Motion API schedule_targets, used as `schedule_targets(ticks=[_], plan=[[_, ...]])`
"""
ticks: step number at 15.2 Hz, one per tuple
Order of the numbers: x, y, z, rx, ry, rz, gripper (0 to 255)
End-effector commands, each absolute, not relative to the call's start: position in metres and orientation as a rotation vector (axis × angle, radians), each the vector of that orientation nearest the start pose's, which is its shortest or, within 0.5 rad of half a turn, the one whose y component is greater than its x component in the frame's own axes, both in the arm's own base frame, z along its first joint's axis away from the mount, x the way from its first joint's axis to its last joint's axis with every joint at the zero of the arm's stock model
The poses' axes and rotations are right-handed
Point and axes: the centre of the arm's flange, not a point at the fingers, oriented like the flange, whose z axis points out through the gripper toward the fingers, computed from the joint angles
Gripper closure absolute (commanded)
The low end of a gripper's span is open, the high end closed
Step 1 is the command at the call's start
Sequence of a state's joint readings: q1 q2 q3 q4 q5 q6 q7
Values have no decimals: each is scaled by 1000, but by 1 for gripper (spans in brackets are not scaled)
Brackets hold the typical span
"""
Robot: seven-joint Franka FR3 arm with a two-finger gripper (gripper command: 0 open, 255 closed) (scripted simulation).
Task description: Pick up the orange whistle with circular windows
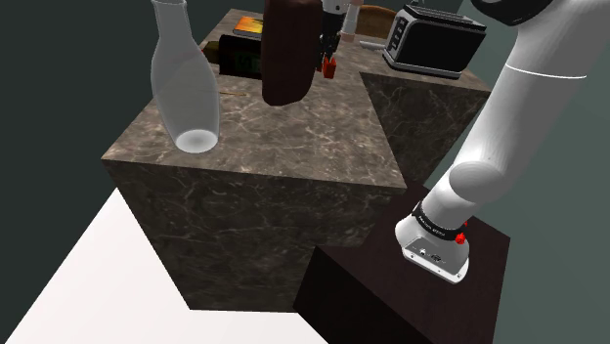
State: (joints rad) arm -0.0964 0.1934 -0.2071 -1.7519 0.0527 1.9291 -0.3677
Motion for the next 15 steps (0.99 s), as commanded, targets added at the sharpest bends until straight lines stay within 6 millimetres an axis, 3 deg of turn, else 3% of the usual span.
schedule_targets(ticks=[1, 5, 15], plan=[[590, -174, 457, -3128, -76, 13, 255], [590, -173, 457, -3128, -76, 14, 255], [590, -173, 510, -3128, -76, 14, 255]])
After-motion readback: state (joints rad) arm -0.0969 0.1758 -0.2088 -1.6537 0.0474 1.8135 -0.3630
